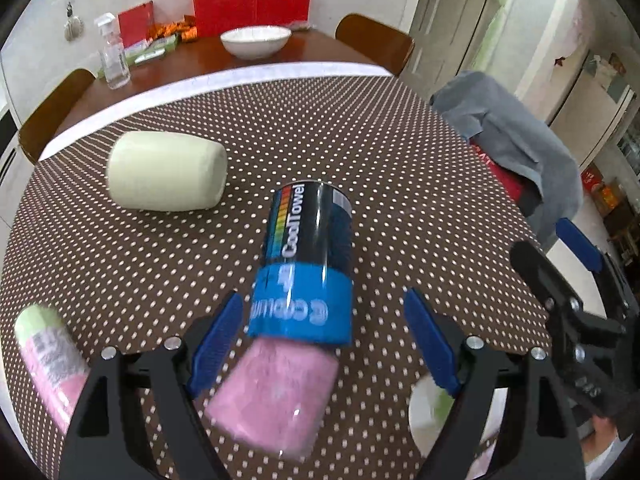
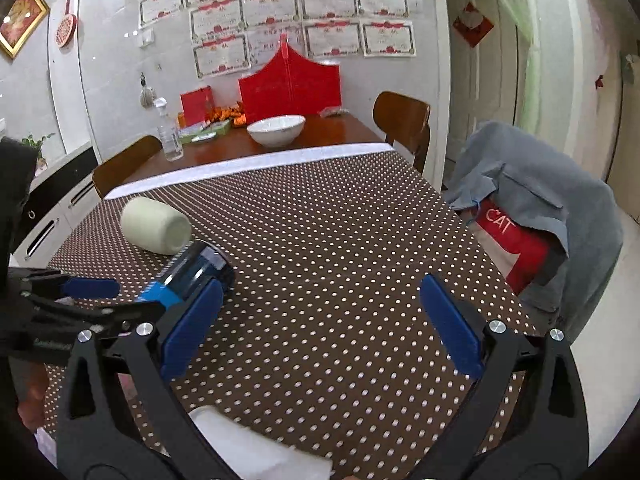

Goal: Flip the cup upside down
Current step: 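Reach the left tool to the blue-black CoolTowel can and close on it, then lift the can with the left tool and rotate it toward the right tool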

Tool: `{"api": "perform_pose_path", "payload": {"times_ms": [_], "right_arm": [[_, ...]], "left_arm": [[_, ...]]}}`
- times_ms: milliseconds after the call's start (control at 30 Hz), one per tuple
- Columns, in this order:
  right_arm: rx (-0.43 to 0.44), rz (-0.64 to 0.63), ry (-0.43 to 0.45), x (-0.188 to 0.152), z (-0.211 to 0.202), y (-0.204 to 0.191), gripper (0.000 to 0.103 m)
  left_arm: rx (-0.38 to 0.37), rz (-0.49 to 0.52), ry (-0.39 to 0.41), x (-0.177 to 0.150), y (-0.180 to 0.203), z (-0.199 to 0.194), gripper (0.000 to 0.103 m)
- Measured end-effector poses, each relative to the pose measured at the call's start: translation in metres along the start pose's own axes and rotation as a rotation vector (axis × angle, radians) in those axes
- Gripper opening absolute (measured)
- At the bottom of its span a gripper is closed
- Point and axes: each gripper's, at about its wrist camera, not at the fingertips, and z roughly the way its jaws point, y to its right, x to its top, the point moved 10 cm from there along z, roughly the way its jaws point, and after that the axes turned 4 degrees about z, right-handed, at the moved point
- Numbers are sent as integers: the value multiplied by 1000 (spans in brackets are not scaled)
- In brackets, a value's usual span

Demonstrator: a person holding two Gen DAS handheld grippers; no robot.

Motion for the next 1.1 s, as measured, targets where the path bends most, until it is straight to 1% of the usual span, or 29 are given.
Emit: {"api": "perform_pose_path", "payload": {"times_ms": [100,200,333,433,467,500,600,667,733,800,900,1033,1100], "right_arm": [[17,8,-23,-1,11,2,97],[28,9,-43,-4,22,1,97],[42,-8,-90,-14,39,-4,97],[73,1,-119,-18,44,-6,97],[72,4,-115,-17,44,-5,97],[71,7,-112,-16,44,-4,97],[79,24,-108,-15,44,-2,97],[81,25,-105,-15,43,-2,97],[85,25,-93,-14,40,-3,97],[87,25,-84,-13,39,-3,97],[87,33,-73,-11,37,-2,97],[91,46,-56,-6,33,-2,97],[93,46,-49,-5,30,-4,97]], "left_arm": [[19,-16,-53,4,-5,21,81],[37,-9,-88,5,-7,36,81],[61,-11,-103,7,-9,47,81],[76,-3,-115,11,-9,54,81],[82,1,-118,11,-10,57,76],[97,5,-126,12,-12,60,68],[78,-11,-119,15,-13,61,68],[74,-5,-109,17,-13,61,67],[59,-15,-76,24,-11,61,67],[50,-27,-22,33,-11,55,67],[67,-28,28,39,-13,44,66],[79,-2,90,44,-5,24,66],[86,9,109,43,-1,15,66]]}}
